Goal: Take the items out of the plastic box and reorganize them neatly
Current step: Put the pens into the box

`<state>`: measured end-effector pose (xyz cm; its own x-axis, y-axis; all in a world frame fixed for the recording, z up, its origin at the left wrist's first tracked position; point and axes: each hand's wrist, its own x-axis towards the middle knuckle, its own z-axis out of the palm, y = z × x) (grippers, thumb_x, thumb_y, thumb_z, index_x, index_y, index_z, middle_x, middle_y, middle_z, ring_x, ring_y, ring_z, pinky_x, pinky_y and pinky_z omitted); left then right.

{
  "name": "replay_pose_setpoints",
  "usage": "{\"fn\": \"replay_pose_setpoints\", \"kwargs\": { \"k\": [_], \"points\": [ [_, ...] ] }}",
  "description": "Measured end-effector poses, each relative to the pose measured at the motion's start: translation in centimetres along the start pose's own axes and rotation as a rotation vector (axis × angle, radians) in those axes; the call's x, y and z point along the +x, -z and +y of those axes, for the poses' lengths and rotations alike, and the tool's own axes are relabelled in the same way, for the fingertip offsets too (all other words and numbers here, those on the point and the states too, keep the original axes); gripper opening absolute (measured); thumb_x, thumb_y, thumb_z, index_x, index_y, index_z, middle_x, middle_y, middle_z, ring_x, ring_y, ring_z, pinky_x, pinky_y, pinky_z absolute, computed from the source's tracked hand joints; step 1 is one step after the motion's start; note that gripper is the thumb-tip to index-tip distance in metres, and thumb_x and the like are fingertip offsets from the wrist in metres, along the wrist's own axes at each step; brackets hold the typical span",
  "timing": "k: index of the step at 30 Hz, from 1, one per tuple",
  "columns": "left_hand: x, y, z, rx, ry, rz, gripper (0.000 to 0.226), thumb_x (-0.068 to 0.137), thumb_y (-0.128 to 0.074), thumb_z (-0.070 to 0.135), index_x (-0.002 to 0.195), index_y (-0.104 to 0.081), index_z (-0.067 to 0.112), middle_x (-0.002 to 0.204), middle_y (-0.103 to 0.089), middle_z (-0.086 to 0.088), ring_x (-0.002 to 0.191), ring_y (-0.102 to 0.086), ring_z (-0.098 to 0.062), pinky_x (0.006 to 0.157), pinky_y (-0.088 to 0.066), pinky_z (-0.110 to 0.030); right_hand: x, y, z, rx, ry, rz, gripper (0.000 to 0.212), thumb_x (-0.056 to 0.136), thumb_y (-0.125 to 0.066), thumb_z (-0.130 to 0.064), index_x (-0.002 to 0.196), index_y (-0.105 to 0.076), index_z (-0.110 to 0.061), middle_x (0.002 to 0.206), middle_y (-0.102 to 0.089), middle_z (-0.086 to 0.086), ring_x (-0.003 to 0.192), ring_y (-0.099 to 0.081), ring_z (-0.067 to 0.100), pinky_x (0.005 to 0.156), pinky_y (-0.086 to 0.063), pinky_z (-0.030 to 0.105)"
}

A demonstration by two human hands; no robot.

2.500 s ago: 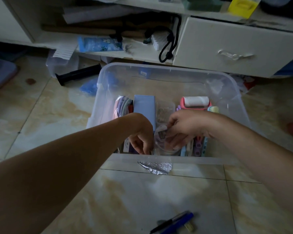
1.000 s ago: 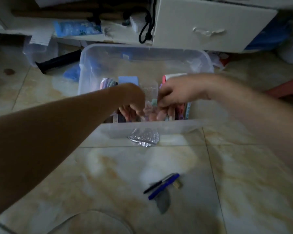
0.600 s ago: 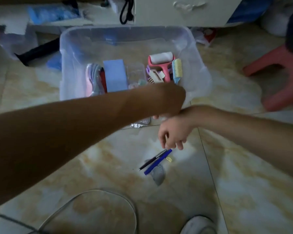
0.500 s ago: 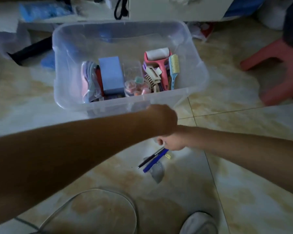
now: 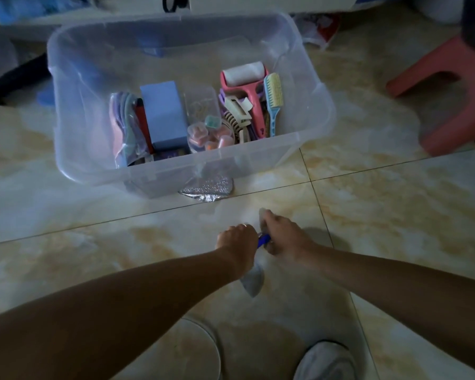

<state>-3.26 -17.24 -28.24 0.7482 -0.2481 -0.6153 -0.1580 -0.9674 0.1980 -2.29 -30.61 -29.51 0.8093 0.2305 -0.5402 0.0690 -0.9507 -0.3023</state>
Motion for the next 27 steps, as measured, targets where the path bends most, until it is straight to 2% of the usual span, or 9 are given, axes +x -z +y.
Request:
{"fn": "replay_pose_setpoints", "kwargs": {
  "k": [3, 5, 10, 12, 16, 19, 23, 25, 27],
  "points": [
    [0.4, 0.6, -0.9, -0.02, -0.001, -0.031, 0.043, 0.079, -0.069, 0.014, 0.12, -0.056, 0.004, 0.113, -0.061, -0.012, 0.105, -0.064, -0.029, 0.086, -0.054, -0.036, -0.4, -0.7, 0.0, 0.059, -0.108, 0.11, 0.028, 0.085, -0.067, -0.011, 0.099, -0.045, -0.021, 0.093, -0.051, -0.002, 0.081, -0.055, 0.016, 0.062, -0.04, 0.026],
    [0.6, 1.1, -1.8, -0.052, 0.004, -0.037, 0.038, 0.083, -0.063, 0.014, 0.12, -0.057, 0.006, 0.113, -0.063, -0.013, 0.104, -0.064, -0.029, 0.085, -0.054, -0.033, -0.8, -1.6, -0.4, 0.104, -0.096, 0.133, 0.015, 0.091, -0.059, -0.015, 0.088, -0.048, -0.025, 0.088, -0.052, -0.004, 0.079, -0.052, 0.013, 0.061, -0.039, 0.024],
    [0.7, 1.3, -4.1, -0.127, -0.047, -0.04, 0.03, 0.087, -0.055, 0.009, 0.117, -0.054, 0.005, 0.112, -0.061, -0.014, 0.099, -0.064, -0.028, 0.075, -0.048, -0.028, -2.4, -2.8, -3.2, 0.131, -0.039, 0.184, 0.009, 0.099, -0.05, -0.022, 0.092, -0.054, -0.018, 0.084, -0.051, -0.006, 0.071, -0.053, 0.01, 0.053, -0.036, 0.015],
    [0.5, 1.2, -4.3, -0.132, -0.08, -0.04, 0.027, 0.089, -0.055, 0.011, 0.116, -0.052, 0.005, 0.113, -0.06, -0.014, 0.098, -0.063, -0.029, 0.073, -0.045, -0.028, -2.9, -3.4, -3.9, 0.143, -0.122, 0.165, 0.021, 0.096, -0.055, -0.037, 0.101, -0.052, -0.017, 0.094, -0.05, -0.003, 0.079, -0.056, 0.015, 0.056, -0.038, 0.017],
    [0.2, 1.0, -4.0, -0.095, -0.124, -0.024, 0.031, 0.092, -0.061, 0.018, 0.119, -0.051, 0.005, 0.117, -0.059, -0.016, 0.102, -0.063, -0.03, 0.081, -0.049, -0.032, -3.7, -5.3, -4.4, 0.027, -0.227, 0.086, 0.08, 0.074, -0.072, -0.063, 0.131, -0.042, -0.016, 0.12, -0.041, 0.003, 0.096, -0.057, 0.014, 0.069, -0.054, 0.024],
    [-0.1, 1.0, -3.5, -0.067, -0.149, -0.04, 0.036, 0.088, -0.068, 0.014, 0.12, -0.053, 0.004, 0.118, -0.061, -0.016, 0.107, -0.063, -0.031, 0.088, -0.05, -0.036, -3.9, -5.6, -4.8, 0.105, -0.264, 0.096, 0.083, 0.076, -0.079, -0.051, 0.135, -0.034, -0.015, 0.123, -0.044, 0.0, 0.099, -0.062, 0.013, 0.068, -0.047, 0.018],
    [-0.5, 0.9, -2.9, -0.061, -0.135, -0.022, 0.027, 0.09, -0.059, 0.008, 0.116, -0.057, 0.001, 0.119, -0.061, -0.018, 0.11, -0.061, -0.032, 0.091, -0.049, -0.035, -3.2, -4.6, -5.0, 0.113, -0.228, 0.072, 0.048, 0.09, -0.067, -0.028, 0.125, -0.041, -0.008, 0.123, -0.048, 0.008, 0.101, -0.061, 0.026, 0.077, -0.052, 0.031],
    [-0.5, 0.6, -2.7, -0.089, -0.093, -0.033, 0.028, 0.089, -0.061, 0.01, 0.115, -0.058, 0.0, 0.116, -0.062, -0.017, 0.108, -0.062, -0.031, 0.09, -0.05, -0.033, -2.9, -4.3, -4.9, 0.181, -0.24, 0.079, 0.042, 0.088, -0.069, -0.025, 0.119, -0.042, -0.013, 0.113, -0.052, 0.0, 0.09, -0.062, 0.017, 0.068, -0.052, 0.024],
    [-0.6, 0.3, -2.8, -0.116, -0.039, -0.055, 0.034, 0.085, -0.067, 0.01, 0.117, -0.058, 0.001, 0.113, -0.063, -0.014, 0.104, -0.064, -0.027, 0.087, -0.052, -0.03, -3.0, -3.8, -5.1, 0.243, -0.277, 0.083, 0.052, 0.08, -0.078, -0.028, 0.116, -0.041, -0.021, 0.103, -0.053, -0.011, 0.083, -0.06, 0.006, 0.061, -0.047, 0.015]
  ]
}}
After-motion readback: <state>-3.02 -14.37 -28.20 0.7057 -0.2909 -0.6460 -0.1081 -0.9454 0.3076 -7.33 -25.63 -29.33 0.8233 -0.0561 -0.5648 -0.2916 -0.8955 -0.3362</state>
